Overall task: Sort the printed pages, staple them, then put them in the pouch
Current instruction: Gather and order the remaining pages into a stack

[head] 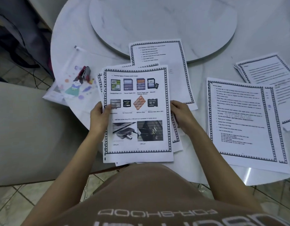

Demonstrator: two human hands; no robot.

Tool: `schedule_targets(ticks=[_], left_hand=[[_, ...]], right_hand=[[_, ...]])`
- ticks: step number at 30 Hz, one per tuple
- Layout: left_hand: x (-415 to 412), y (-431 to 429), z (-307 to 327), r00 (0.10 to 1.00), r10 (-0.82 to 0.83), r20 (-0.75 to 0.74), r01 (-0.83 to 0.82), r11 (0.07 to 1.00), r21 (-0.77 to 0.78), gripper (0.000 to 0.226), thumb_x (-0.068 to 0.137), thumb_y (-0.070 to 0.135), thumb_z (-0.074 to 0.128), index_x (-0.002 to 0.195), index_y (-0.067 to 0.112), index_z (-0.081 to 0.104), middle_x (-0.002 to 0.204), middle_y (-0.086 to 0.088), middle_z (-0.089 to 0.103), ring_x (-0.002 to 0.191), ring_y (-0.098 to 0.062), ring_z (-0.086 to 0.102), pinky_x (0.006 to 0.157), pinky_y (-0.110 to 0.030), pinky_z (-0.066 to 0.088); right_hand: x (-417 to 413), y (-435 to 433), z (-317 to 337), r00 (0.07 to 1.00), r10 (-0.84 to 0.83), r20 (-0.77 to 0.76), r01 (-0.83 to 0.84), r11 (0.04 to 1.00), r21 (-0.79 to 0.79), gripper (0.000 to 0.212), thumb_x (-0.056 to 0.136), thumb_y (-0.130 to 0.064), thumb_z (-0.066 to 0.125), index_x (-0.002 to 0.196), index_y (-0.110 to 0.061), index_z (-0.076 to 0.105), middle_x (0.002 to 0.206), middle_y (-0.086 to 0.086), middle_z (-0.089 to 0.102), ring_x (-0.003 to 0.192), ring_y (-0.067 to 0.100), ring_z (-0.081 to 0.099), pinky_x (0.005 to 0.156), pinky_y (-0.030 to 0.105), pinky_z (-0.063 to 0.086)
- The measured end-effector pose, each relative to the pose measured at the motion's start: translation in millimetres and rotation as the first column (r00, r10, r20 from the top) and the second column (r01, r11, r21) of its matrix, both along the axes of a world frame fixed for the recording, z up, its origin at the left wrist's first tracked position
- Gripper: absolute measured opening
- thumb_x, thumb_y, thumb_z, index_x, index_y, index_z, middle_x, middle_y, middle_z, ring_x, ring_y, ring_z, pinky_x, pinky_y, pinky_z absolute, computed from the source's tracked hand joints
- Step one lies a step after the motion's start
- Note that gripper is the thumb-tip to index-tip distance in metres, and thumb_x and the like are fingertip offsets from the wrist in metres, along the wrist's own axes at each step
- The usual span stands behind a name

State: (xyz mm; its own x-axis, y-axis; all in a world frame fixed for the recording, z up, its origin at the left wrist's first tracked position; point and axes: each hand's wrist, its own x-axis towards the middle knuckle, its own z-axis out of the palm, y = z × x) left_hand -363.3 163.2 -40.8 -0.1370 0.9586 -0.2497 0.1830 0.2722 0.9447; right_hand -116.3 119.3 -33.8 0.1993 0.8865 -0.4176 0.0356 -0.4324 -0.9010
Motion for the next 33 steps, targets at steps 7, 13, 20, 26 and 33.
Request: schedule_targets(ticks=[7, 13, 20, 26, 33], left_hand=[[-25, 14, 2, 0.983, 0.145, -0.111, -0.142, 0.989, 0.038, 0.019, 0.097, 0.017, 0.044, 0.109, 0.011, 0.057, 0.103, -0.003, 0.062, 0.098, -0.019, 0.057, 0.089, -0.032, 0.046], [-45, 25, -3, 0.952, 0.221, -0.212, -0.219, 0.975, 0.035, 0.021, 0.098, 0.02, 0.04, 0.099, 0.007, 0.056, 0.087, -0.005, 0.058, 0.088, -0.019, 0.052, 0.079, -0.029, 0.041], [-49, 30, -10, 0.92, 0.254, -0.299, -0.276, 0.961, -0.031, 0.029, 0.098, 0.023, 0.039, 0.076, 0.006, 0.046, 0.064, 0.002, 0.043, 0.059, -0.007, 0.036, 0.057, -0.025, 0.033], [-52, 33, -10, 0.926, 0.267, -0.267, -0.292, 0.955, -0.056, 0.027, 0.097, 0.027, 0.04, 0.084, 0.005, 0.051, 0.067, 0.0, 0.049, 0.077, -0.018, 0.045, 0.067, -0.028, 0.036], [-49, 23, 1, 0.966, 0.176, -0.188, -0.177, 0.984, 0.012, 0.026, 0.096, 0.014, 0.046, 0.118, 0.002, 0.055, 0.108, -0.006, 0.059, 0.099, -0.017, 0.056, 0.086, -0.027, 0.043]], right_hand=[[42, 12, 5, 0.984, -0.177, 0.01, 0.176, 0.983, 0.052, 0.018, 0.096, -0.009, 0.046, 0.086, -0.009, 0.062, 0.071, 0.007, 0.059, 0.053, 0.007, 0.059, 0.049, 0.019, 0.05], [82, 37, 2, 0.922, -0.283, 0.264, 0.263, 0.959, 0.108, 0.012, 0.091, -0.009, 0.052, 0.093, -0.013, 0.063, 0.072, 0.001, 0.06, 0.065, 0.013, 0.057, 0.065, 0.027, 0.049], [85, 64, 2, 0.838, -0.229, 0.496, 0.185, 0.973, 0.136, 0.032, 0.089, -0.017, 0.059, 0.119, -0.006, 0.057, 0.099, 0.002, 0.055, 0.091, 0.013, 0.052, 0.089, 0.027, 0.042], [75, 81, -1, 0.851, -0.201, 0.485, 0.192, 0.979, 0.068, 0.042, 0.089, -0.022, 0.06, 0.126, -0.007, 0.049, 0.099, 0.002, 0.053, 0.092, 0.012, 0.05, 0.087, 0.021, 0.04], [68, 88, -2, 0.839, -0.194, 0.508, 0.181, 0.981, 0.075, 0.03, 0.089, -0.021, 0.057, 0.114, -0.005, 0.059, 0.095, 0.003, 0.055, 0.088, 0.014, 0.051, 0.07, 0.016, 0.041]])
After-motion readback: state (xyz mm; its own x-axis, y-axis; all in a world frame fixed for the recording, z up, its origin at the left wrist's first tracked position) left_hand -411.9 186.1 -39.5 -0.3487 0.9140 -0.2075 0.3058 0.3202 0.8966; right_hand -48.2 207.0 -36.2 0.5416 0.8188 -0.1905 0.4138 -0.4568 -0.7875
